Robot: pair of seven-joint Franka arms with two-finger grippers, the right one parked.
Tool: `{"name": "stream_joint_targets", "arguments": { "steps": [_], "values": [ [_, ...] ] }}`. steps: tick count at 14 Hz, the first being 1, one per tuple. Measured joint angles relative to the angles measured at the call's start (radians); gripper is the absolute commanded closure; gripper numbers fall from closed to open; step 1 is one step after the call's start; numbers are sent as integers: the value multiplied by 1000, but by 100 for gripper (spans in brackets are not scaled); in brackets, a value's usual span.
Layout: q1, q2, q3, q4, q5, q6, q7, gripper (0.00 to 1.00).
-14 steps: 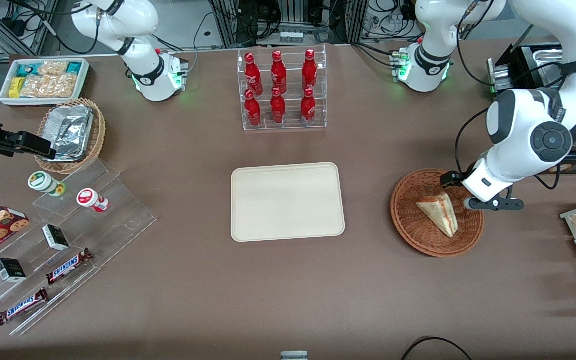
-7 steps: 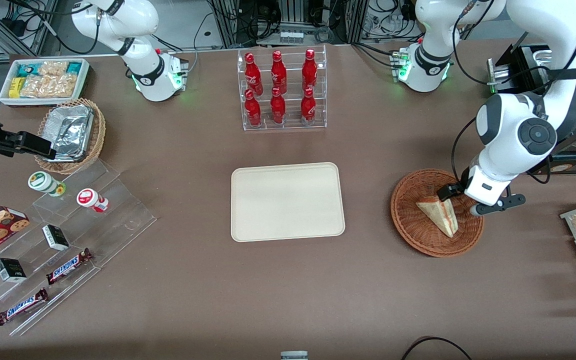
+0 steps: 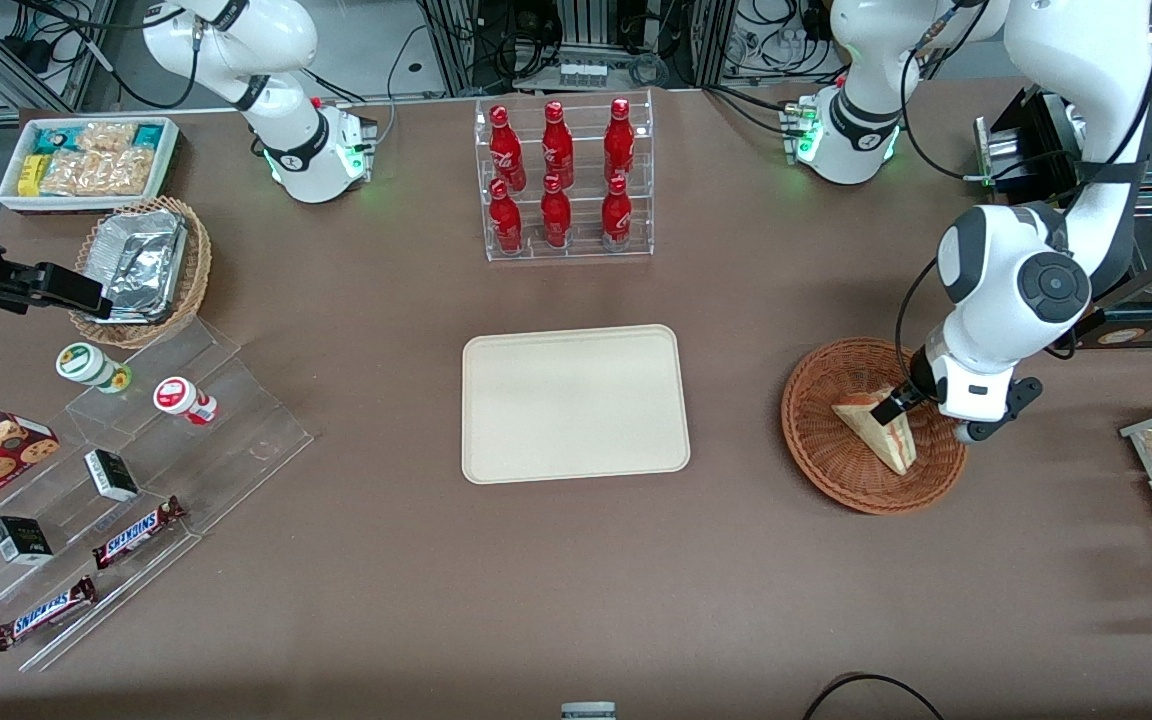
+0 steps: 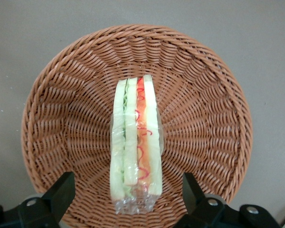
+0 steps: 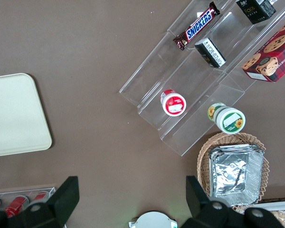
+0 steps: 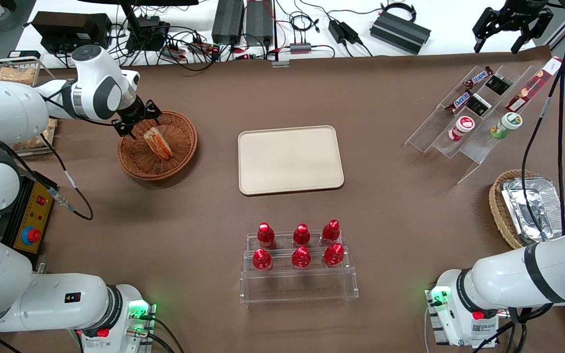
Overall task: Place sandwich from basket to tray
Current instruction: 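Lower the open left gripper around the sandwich and close it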
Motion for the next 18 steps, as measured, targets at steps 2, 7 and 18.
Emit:
{"name": "stream_joint_targets", "arguments": {
  "steps": [2, 7, 18],
  "values": [
    [0, 8, 0, 0, -3, 12, -12, 0],
    [0, 40, 0, 0, -12, 31, -29, 0],
    [0, 100, 0, 0, -26, 57, -62, 100]
  ]
}}
